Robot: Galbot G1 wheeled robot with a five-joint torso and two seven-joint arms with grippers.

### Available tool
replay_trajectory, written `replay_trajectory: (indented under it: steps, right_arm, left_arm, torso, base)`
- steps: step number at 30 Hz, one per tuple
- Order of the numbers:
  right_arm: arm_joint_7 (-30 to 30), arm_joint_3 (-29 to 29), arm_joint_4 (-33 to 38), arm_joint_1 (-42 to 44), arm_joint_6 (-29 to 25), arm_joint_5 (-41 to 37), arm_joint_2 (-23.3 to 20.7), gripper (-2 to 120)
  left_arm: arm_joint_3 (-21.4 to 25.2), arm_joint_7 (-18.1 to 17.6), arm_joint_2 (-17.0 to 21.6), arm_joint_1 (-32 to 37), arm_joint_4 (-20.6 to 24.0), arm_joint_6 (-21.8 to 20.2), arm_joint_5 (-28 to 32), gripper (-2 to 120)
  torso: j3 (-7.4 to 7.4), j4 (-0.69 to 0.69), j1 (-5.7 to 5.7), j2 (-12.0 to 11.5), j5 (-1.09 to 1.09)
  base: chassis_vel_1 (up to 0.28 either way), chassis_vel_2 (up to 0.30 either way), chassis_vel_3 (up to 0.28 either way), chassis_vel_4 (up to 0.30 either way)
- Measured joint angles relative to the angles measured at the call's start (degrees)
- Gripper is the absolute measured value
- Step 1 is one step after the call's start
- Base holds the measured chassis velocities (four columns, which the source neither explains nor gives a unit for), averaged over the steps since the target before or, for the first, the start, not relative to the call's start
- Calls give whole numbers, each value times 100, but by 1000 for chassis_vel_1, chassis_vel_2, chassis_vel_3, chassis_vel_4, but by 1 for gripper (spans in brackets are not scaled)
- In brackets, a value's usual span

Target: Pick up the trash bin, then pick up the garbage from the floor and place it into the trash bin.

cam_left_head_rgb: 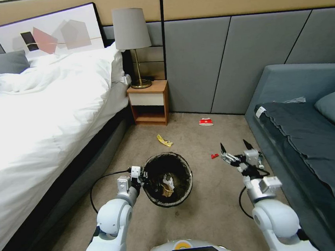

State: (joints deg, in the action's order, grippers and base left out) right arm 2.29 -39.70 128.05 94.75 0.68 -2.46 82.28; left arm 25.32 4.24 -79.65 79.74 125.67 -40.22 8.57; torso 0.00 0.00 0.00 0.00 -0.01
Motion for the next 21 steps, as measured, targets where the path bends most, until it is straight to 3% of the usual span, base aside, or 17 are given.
replay_trajectory:
  steps: [21]
  right_arm:
    - [22, -120, -192, 68, -109, -14, 185, 100]
  left_arm:
    - [21, 6, -14, -4, -16, 24, 20, 1]
  torso:
    - [0, -1, 0, 0, 1]
  base:
    - [0, 0, 0, 0]
